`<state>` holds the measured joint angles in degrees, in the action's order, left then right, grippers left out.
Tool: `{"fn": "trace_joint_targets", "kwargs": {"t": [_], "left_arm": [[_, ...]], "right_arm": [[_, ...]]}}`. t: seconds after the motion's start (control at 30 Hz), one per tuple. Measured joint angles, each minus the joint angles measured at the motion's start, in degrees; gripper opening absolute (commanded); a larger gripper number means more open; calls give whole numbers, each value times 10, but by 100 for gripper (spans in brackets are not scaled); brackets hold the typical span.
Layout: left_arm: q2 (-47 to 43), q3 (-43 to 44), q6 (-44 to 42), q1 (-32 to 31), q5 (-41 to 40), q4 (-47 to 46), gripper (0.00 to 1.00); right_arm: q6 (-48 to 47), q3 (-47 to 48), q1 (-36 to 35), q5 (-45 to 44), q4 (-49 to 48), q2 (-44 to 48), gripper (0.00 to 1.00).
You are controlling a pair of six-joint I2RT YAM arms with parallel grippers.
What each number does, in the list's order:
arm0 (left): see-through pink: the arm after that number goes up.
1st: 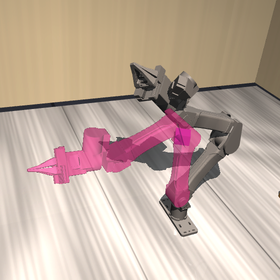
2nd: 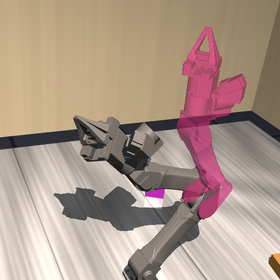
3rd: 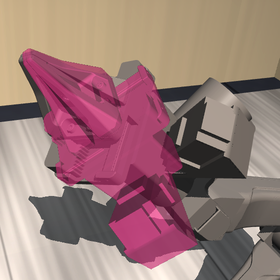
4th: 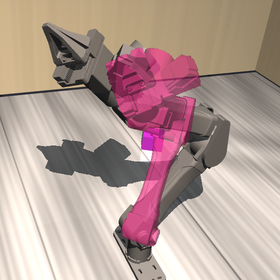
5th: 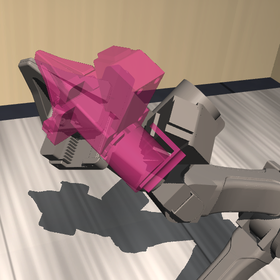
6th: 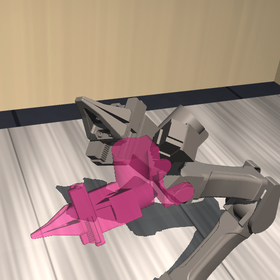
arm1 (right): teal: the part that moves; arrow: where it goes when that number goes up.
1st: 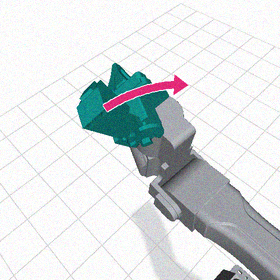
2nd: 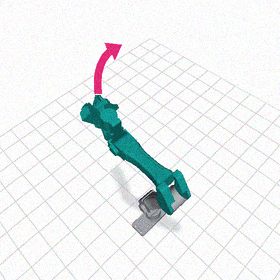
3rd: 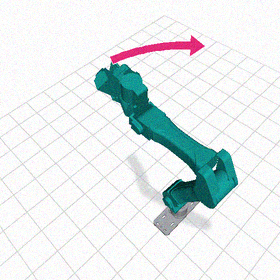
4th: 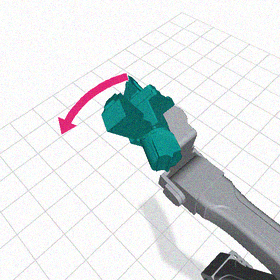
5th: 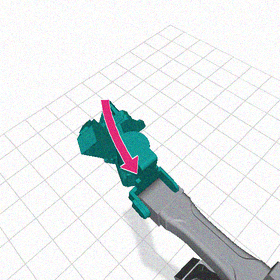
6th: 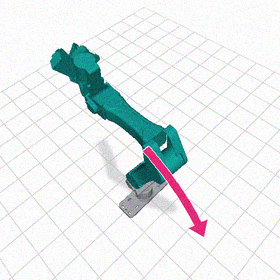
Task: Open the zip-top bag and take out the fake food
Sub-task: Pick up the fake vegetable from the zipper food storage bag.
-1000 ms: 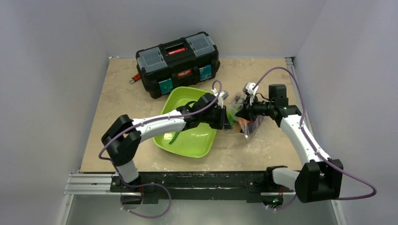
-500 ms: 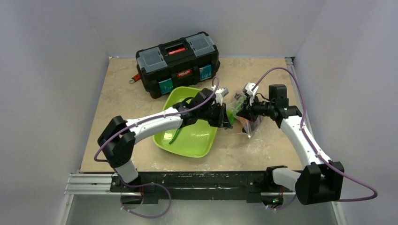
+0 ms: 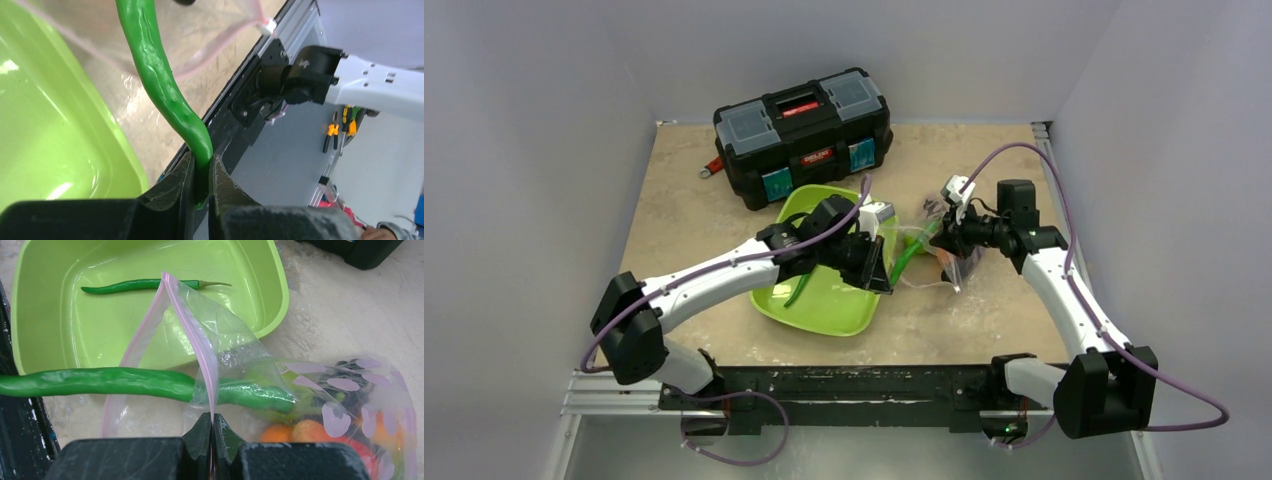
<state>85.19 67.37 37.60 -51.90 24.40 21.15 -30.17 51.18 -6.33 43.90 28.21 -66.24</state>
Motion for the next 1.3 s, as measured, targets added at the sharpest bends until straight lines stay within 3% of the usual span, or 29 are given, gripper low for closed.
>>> {"fn": "trace_joint_targets", "kwargs": {"t": [1.3], "left_arm": [[-293, -95, -175, 12, 3, 287, 0]], "right_arm": [[2, 0, 5, -11, 0, 0, 0]]}}
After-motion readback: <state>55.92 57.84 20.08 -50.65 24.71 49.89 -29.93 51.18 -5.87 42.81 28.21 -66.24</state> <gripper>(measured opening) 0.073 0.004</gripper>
